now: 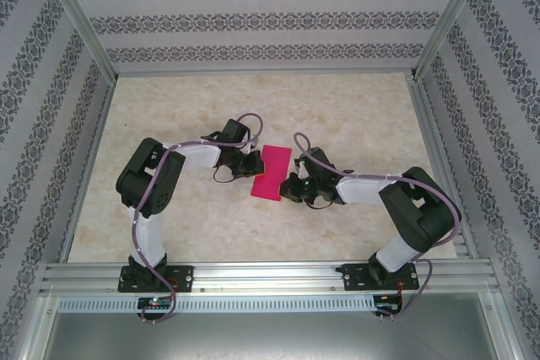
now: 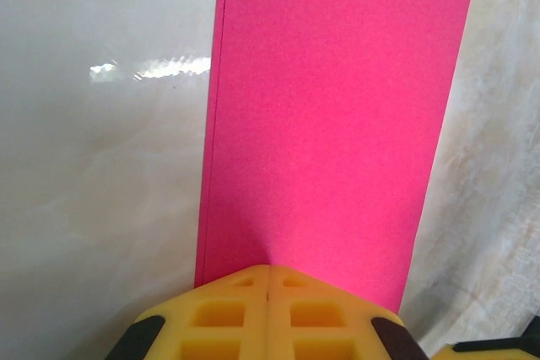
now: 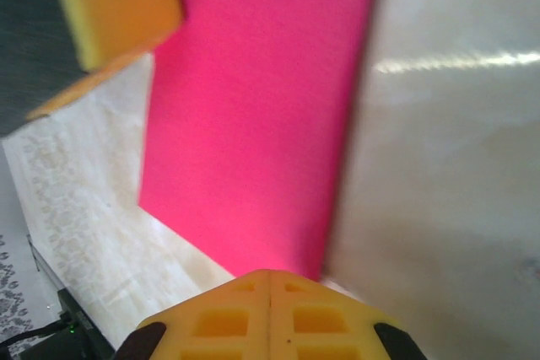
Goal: Fold a paper plane with a square sheet of paper (pick it up from the middle)
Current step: Fold the square sheet of paper in half at the center of the table.
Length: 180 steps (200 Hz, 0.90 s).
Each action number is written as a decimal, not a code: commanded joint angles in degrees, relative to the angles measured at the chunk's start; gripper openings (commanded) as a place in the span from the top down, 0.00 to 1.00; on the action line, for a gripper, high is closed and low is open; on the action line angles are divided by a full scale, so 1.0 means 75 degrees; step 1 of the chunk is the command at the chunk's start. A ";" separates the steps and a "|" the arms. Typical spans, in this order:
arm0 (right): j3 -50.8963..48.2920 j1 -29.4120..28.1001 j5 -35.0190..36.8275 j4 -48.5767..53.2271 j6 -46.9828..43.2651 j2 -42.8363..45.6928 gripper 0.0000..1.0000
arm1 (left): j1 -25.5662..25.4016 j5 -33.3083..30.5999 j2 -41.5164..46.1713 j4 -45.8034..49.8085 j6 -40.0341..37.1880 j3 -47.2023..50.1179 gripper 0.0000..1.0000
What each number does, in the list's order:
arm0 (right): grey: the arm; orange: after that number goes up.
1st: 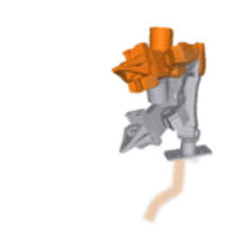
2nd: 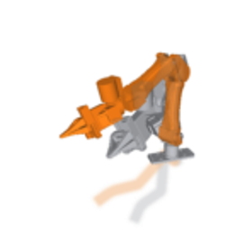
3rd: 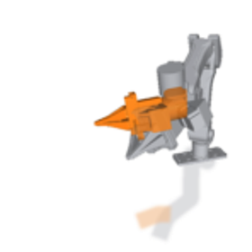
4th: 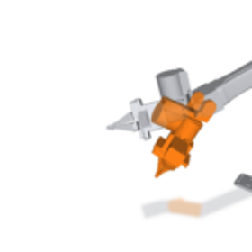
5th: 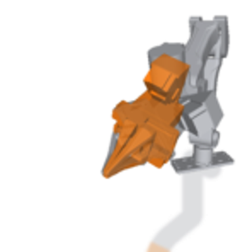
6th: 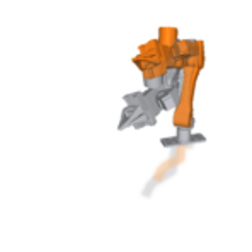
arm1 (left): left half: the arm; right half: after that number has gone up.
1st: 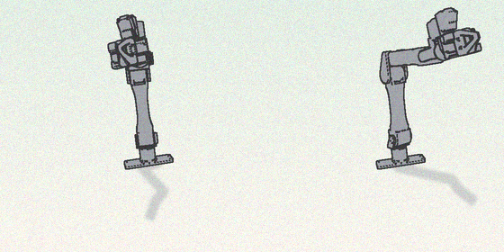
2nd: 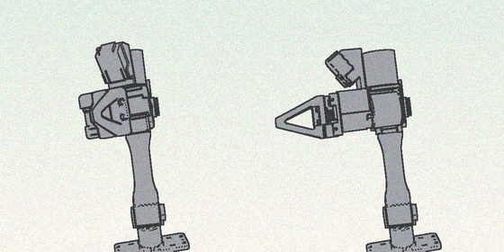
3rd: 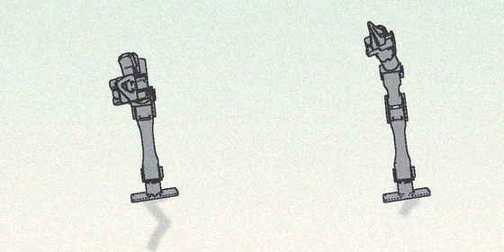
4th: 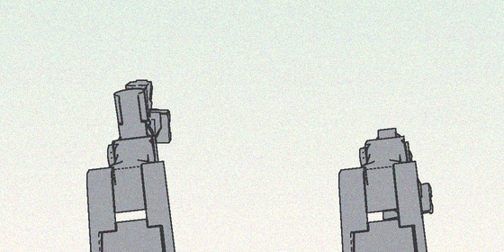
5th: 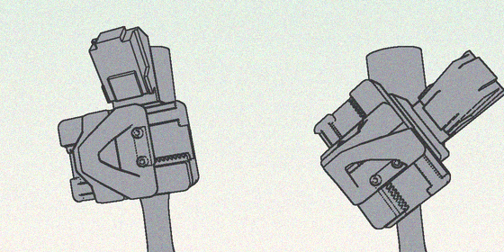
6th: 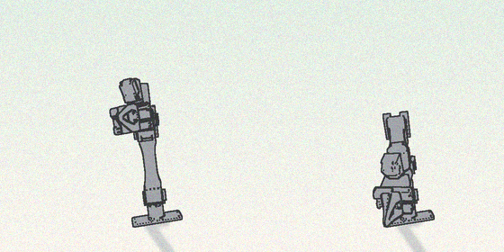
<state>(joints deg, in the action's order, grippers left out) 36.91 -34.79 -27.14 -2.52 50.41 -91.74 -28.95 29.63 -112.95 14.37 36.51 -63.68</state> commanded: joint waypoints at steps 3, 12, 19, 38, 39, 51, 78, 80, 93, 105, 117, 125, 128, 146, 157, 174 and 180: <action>0.0478 -0.0100 -0.0078 -0.0111 -0.0196 -0.0131 0.95 | -0.0056 -0.1573 -0.0913 0.1400 0.0005 0.0607 1.00; 0.0586 -0.0118 -0.0147 -0.0179 -0.0166 -0.0390 0.95 | -0.0065 -0.1587 -0.0924 0.1411 -0.0005 0.0579 1.00; 0.0641 -0.0163 -0.0190 -0.0235 -0.0131 -0.0572 0.95 | -0.0058 -0.1592 -0.0931 0.1418 -0.0015 0.0572 1.00; 0.0663 -0.0291 -0.0240 -0.0435 -0.0022 -0.0938 0.95 | -0.0058 -0.1595 -0.0925 0.1424 -0.0023 0.0580 1.00; 0.0660 -0.0293 -0.0250 -0.0448 -0.0021 -0.0950 0.95 | -0.0062 -0.1595 -0.0925 0.1424 -0.0026 0.0580 1.00; 0.0585 -0.0353 -0.0273 -0.0517 0.0034 -0.1083 0.95 | -0.0061 -0.1595 -0.0925 0.1424 -0.0013 0.0595 1.00; 0.0242 -0.0386 -0.0190 -0.0498 0.0075 -0.1112 0.95 | -0.0058 -0.1613 -0.0928 0.1412 -0.0019 0.0597 1.00; 0.0208 -0.0389 -0.0181 -0.0496 0.0075 -0.1097 0.95 | -0.0055 -0.1617 -0.0926 0.1412 -0.0023 0.0599 1.00; -0.0001 -0.0384 -0.0156 -0.0463 0.0075 -0.0995 0.95 | -0.0065 -0.1605 -0.0925 0.1412 -0.0011 0.0604 1.00; -0.0197 -0.0384 -0.0143 -0.0440 0.0081 -0.0882 0.95 | -0.0060 -0.1615 -0.0925 0.1412 -0.0025 0.0612 1.00; -0.0369 -0.0381 -0.0144 -0.0358 0.0049 -0.0739 0.95 | -0.0062 -0.1613 -0.0925 0.1413 -0.0017 0.0614 1.00; -0.0453 -0.0383 -0.0149 -0.0288 0.0003 -0.0625 0.96 | -0.0056 -0.1614 -0.0925 0.1412 -0.0035 0.0605 1.00; -0.0486 -0.0380 -0.0159 -0.0260 -0.0026 -0.0562 0.96 | -0.0060 -0.1612 -0.0925 0.1412 -0.0032 0.0611 1.00; -0.0551 -0.0315 -0.0135 -0.0056 -0.0156 -0.0155 0.96 | -0.0055 -0.1612 -0.0919 0.1411 -0.0033 0.0615 1.00; -0.0469 -0.0199 -0.0058 0.0045 -0.0217 0.0092 0.95 | -0.0063 -0.1622 -0.0913 0.1402 -0.0037 0.0615 1.00; -0.0153 0.0029 0.0140 0.0050 -0.0276 0.0346 0.95 | -0.0065 -0.1625 -0.0910 0.1400 -0.0035 0.0613 1.00; -0.0028 0.0093 0.0192 0.0009 -0.0276 0.0383 0.95 | -0.0065 -0.1626 -0.0913 0.1409 -0.0030 0.0593 1.00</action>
<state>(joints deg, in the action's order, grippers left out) 33.91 -36.14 -28.18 -3.92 50.15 -91.88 -28.95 29.58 -112.95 14.39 36.51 -63.75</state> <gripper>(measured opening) 0.048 0.057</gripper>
